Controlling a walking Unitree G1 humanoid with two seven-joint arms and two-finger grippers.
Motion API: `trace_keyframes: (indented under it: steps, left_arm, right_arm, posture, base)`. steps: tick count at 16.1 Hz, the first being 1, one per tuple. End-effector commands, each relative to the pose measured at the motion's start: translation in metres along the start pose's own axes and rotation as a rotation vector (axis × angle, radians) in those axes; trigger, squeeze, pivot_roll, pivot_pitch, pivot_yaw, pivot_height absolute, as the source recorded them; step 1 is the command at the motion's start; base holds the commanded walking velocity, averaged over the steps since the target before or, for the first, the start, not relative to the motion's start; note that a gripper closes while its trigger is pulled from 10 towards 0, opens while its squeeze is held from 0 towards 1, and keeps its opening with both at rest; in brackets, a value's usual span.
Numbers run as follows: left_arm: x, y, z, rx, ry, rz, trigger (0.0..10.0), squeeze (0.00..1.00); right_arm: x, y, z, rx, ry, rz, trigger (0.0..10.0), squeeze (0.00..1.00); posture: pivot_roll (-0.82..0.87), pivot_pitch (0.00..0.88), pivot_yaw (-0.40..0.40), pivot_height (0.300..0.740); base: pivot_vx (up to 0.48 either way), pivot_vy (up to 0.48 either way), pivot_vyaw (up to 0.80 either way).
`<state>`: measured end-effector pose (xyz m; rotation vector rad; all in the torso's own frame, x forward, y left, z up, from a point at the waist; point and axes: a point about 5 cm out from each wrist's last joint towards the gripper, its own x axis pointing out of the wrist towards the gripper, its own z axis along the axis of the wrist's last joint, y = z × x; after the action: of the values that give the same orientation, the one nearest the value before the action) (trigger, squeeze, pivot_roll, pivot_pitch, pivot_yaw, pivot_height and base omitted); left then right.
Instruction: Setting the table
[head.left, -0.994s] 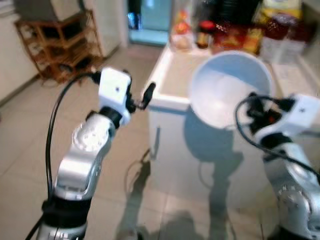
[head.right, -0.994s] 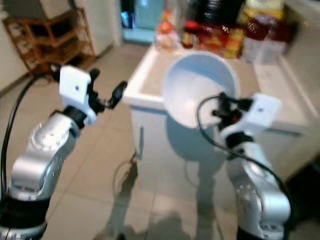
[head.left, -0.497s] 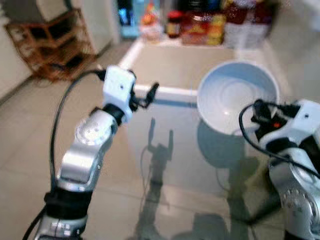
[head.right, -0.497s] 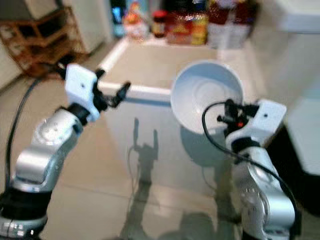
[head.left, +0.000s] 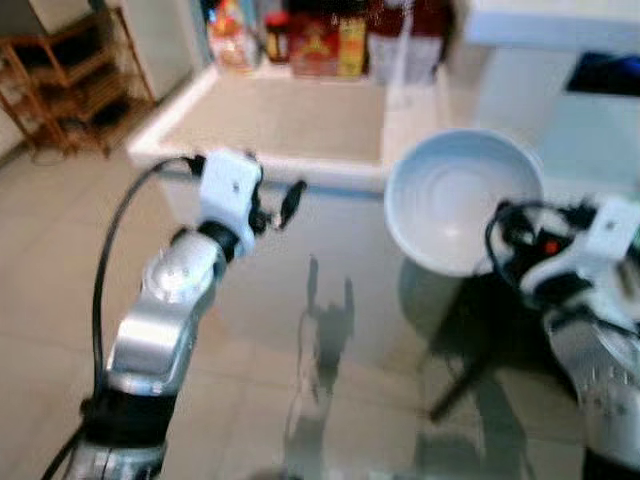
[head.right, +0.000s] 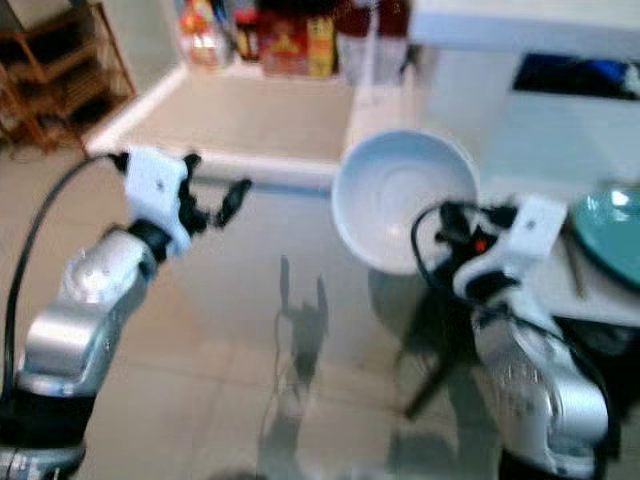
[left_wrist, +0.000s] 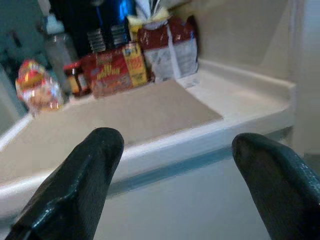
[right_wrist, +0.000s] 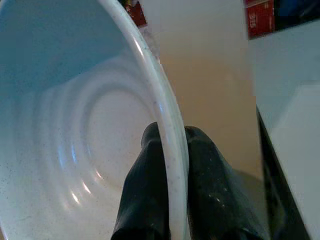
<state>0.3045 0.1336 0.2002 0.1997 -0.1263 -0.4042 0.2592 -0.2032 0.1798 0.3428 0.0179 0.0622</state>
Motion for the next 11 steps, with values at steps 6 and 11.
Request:
trace_keyframes:
  steps: [6, 11]
  left_arm:
    - [-0.0025, 0.0027, 0.0018, 0.018, -0.007, 0.014, 10.0, 0.0]
    - [-0.0031, 0.0041, 0.0023, 0.036, -0.006, 0.015, 10.0, 0.0]
  right_arm:
    - [0.0061, 0.0026, 0.0116, 0.043, -0.015, 0.001, 10.0, 0.0]
    - [0.0064, 0.0032, 0.0131, 0.06, -0.007, 0.018, 10.0, 0.0]
  posture:
    - [0.08, 0.069, 0.041, 0.74]
    - [0.08, 0.072, 0.032, 0.74]
  base:
    - [0.0, -0.48, 0.62]
    - [0.0, -0.48, 0.0]
